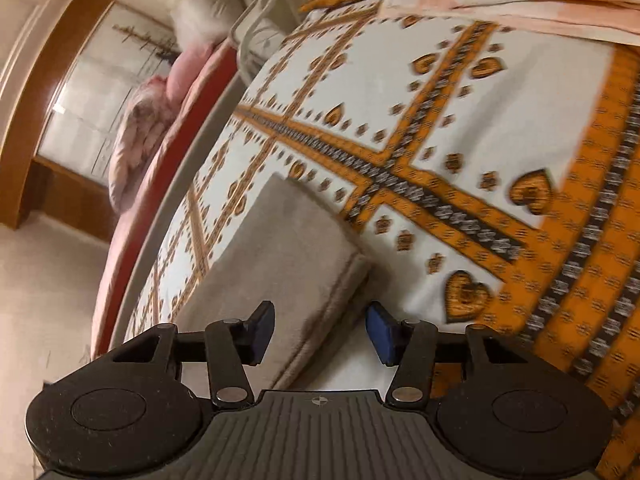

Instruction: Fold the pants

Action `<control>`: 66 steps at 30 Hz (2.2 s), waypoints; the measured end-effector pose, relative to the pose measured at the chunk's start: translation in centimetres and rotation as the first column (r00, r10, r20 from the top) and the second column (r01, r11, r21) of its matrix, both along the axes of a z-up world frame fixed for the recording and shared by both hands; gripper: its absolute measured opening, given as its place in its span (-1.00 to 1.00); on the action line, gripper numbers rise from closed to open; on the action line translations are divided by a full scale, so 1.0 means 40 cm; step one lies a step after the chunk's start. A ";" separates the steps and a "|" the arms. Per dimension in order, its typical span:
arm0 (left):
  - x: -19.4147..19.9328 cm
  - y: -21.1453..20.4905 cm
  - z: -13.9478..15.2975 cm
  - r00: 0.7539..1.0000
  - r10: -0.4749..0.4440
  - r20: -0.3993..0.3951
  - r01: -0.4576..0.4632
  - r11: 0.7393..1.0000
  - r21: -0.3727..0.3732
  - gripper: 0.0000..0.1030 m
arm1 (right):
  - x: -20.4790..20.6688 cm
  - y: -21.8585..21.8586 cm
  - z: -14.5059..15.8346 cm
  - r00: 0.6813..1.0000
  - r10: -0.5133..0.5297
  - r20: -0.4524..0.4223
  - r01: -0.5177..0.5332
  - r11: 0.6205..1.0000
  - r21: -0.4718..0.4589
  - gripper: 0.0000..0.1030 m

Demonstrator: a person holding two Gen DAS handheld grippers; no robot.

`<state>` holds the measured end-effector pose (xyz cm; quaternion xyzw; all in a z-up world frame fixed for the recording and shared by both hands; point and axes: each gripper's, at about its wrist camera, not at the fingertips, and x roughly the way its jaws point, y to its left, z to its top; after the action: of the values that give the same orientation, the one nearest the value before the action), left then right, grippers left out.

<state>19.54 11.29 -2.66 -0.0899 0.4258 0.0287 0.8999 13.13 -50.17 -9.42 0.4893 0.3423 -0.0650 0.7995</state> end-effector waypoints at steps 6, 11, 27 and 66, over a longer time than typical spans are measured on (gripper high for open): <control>0.040 -0.123 -0.103 0.992 -0.083 -0.098 0.097 0.985 0.144 0.89 | 0.011 0.001 -0.002 1.000 -0.007 -0.026 0.005 0.997 -0.071 -0.63; 0.007 -0.208 -0.069 0.999 -0.044 0.003 0.044 0.996 0.076 0.88 | 0.008 0.000 0.003 0.999 0.033 -0.028 -0.035 0.996 -0.081 -0.54; 0.033 -0.689 -0.118 0.986 -0.169 -0.019 0.169 0.974 0.148 0.88 | -0.015 -0.013 -0.001 1.000 -0.006 -0.018 0.006 0.999 0.033 -0.25; -0.080 0.140 0.066 0.985 0.153 0.077 -0.170 0.936 0.309 0.89 | 0.179 0.535 0.284 0.887 0.397 0.237 -0.277 0.866 -0.416 -0.75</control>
<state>16.34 16.88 -0.03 0.0192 0.3834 0.1675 0.9080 20.27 -28.79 1.96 0.2650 0.2728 0.0929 0.9202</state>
